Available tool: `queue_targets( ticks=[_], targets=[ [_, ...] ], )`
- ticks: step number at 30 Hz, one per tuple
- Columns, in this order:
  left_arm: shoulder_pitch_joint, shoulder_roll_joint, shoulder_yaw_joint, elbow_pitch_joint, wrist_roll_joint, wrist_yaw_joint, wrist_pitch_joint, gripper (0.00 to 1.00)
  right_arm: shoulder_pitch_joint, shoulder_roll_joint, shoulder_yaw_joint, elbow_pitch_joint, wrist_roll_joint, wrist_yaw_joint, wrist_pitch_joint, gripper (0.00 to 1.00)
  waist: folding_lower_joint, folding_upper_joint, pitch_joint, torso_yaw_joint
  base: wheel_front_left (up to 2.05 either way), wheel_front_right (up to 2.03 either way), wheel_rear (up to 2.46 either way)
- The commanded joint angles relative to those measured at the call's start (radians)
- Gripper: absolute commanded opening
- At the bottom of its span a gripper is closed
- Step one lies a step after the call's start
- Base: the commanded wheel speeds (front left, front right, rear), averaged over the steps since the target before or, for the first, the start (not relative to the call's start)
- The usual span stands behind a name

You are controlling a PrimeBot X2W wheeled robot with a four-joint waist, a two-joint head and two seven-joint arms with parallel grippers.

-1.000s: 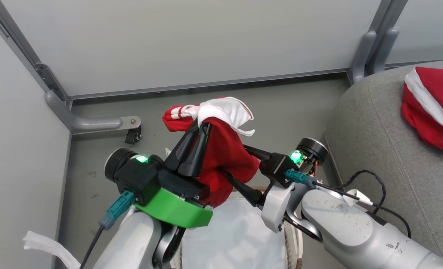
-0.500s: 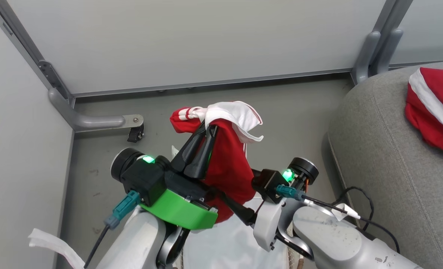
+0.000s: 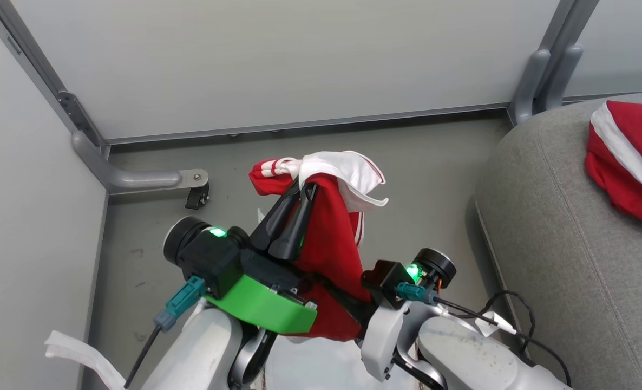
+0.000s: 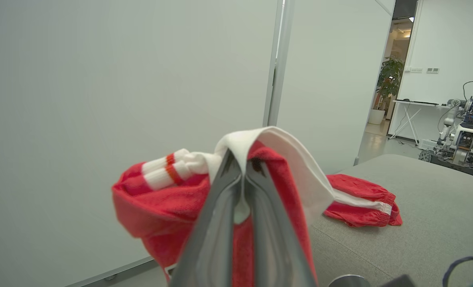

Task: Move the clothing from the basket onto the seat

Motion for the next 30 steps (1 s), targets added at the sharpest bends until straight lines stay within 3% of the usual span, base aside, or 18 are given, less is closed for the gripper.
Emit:
queue_targets(
  ticks=[1,5,6,7,8,17,30],
  targets=[
    [0.005,0.0,0.006,0.002,-0.005,-0.003,-0.001,0.0,0.017,-0.001,-0.012,-0.008,0.0,-0.001,0.0,0.0,0.0,0.0,0.0,-0.002,0.0,0.0,0.0],
    [0.007,0.001,0.011,0.004,-0.001,-0.003,-0.001,0.0,0.029,-0.001,-0.035,-0.025,-0.01,-0.001,0.0,0.0,0.0,0.0,0.0,-0.008,0.0,0.0,0.0],
    [0.007,-0.002,0.024,-0.003,0.007,-0.003,-0.001,0.22,0.03,-0.001,-0.039,-0.029,-0.015,-0.001,0.0,0.0,0.0,0.0,0.001,-0.009,0.0,0.0,0.0],
    [0.015,-0.006,0.034,-0.002,0.009,-0.003,-0.001,0.91,0.034,-0.001,-0.046,-0.034,-0.018,-0.001,0.0,0.0,0.0,0.0,0.002,-0.011,0.0,0.0,0.0],
    [0.018,-0.008,0.037,-0.001,0.01,-0.003,-0.001,1.0,0.039,0.0,-0.051,-0.038,-0.019,-0.001,0.0,0.0,0.0,0.0,0.003,-0.014,0.0,0.0,0.0],
    [0.035,0.016,0.052,0.023,0.028,-0.003,-0.001,1.0,0.064,0.01,-0.111,-0.1,-0.047,-0.001,-0.001,0.0,0.0,0.0,0.015,-0.116,0.0,0.0,0.0],
    [0.026,0.047,0.055,0.036,0.041,-0.003,-0.001,1.0,0.108,0.019,-0.221,-0.182,-0.082,-0.001,-0.001,0.0,0.0,0.0,0.053,-0.401,0.0,0.0,0.0]
  ],
)
